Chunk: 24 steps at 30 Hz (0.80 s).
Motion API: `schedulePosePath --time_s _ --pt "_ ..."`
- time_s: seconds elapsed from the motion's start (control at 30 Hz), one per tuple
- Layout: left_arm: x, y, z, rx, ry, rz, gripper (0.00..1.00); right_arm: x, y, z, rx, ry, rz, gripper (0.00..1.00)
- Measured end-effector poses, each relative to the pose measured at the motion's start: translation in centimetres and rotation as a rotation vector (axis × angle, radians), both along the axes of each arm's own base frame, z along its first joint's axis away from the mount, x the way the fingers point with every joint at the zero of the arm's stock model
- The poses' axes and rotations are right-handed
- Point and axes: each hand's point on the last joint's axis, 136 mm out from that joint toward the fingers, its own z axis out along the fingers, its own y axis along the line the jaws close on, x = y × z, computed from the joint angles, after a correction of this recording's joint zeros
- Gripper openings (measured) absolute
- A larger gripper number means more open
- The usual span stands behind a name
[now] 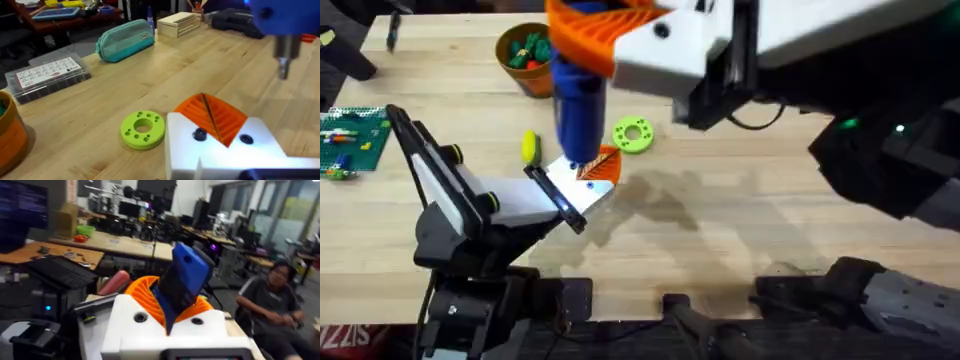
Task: Pick up the gripper from the table and insert it into the empty holder that is missing its gripper. Then pick up a screw, insert it into the mounting hole, and use the screwdriver to tighten it. Finally, clean up the table by picking up the vegetable and placing it into the bucket.
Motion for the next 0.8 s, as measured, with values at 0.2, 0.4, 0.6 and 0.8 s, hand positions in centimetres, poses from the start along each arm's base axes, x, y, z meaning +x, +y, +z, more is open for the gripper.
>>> schedulePosePath --time_s 0.2,0.4,0.6,0.8 --pt "0.0 0.0 0.0 0.0 0.0 0.0 0.015 -1.8 1.5 -0.4 -0.007 -0.103 0.04 0.006" --pt "0.0 0.0 0.0 0.0 0.0 0.0 0.015 -1.3 2.3 -1.7 -0.038 -0.164 0.022 0.006" --pt "0.0 0.0 0.0 0.0 0.0 0.0 0.015 -0.5 3.0 -3.0 -0.069 -0.236 0.0 0.006" --pt "0.0 0.0 0.0 0.0 0.0 0.0 0.015 -0.8 3.4 -3.2 -0.071 -0.269 0.001 0.006"
